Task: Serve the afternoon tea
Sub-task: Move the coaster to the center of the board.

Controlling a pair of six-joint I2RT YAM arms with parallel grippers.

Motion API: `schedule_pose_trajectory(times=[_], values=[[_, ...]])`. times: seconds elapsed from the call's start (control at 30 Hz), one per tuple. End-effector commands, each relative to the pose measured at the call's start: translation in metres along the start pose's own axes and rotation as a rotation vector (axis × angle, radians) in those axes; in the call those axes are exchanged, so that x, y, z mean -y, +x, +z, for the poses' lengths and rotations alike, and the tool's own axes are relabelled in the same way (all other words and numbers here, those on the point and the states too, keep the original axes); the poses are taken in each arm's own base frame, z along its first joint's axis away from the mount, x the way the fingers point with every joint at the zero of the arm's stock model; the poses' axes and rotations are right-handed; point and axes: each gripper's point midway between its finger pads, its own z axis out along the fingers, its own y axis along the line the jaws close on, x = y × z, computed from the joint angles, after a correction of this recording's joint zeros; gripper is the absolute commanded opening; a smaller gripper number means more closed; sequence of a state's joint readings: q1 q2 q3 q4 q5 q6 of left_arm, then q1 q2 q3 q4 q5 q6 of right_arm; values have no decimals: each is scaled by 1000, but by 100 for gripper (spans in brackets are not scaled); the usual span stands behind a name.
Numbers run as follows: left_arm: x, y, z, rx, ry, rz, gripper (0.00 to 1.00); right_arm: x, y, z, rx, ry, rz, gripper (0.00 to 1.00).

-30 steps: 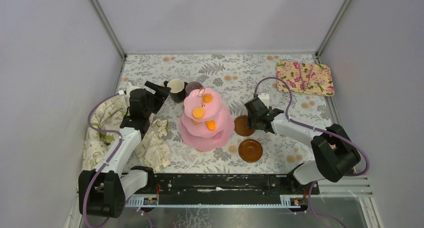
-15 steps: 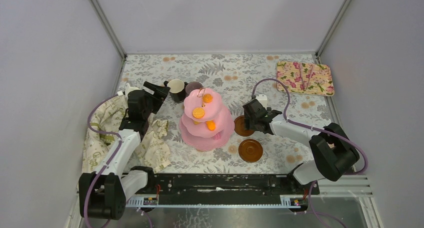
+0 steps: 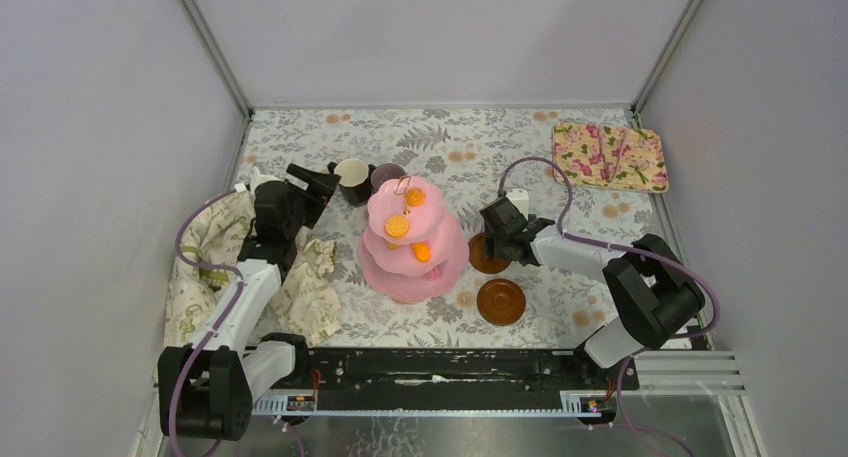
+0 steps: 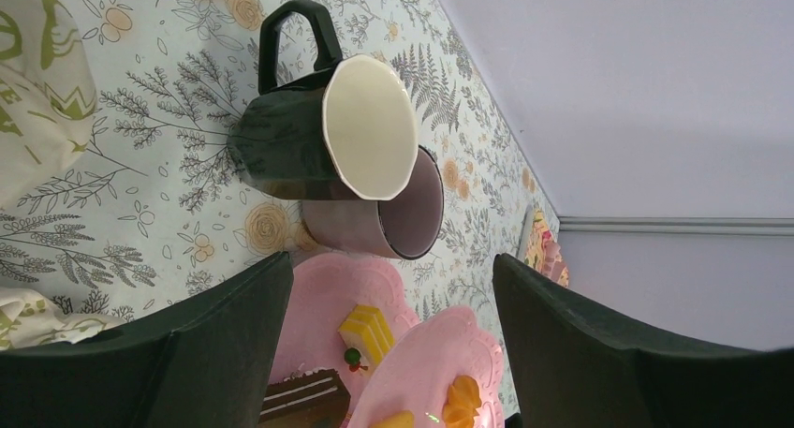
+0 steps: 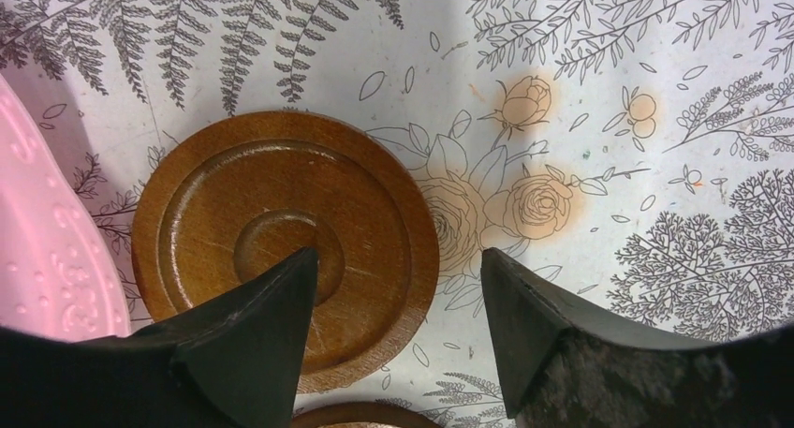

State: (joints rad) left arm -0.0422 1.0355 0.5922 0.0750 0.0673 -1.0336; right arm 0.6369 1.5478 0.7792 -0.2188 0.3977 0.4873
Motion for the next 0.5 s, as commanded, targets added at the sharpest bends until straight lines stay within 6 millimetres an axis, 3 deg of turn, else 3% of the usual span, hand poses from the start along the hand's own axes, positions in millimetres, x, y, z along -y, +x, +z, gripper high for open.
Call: schedule_pose_trajectory(times=[0.0, 0.47], values=[[10, -9, -2, 31, 53, 11, 86, -8, -3, 1, 3, -11, 13, 70], [6, -11, -2, 33, 47, 13, 86, 8, 13, 20, -74, -3, 98, 57]])
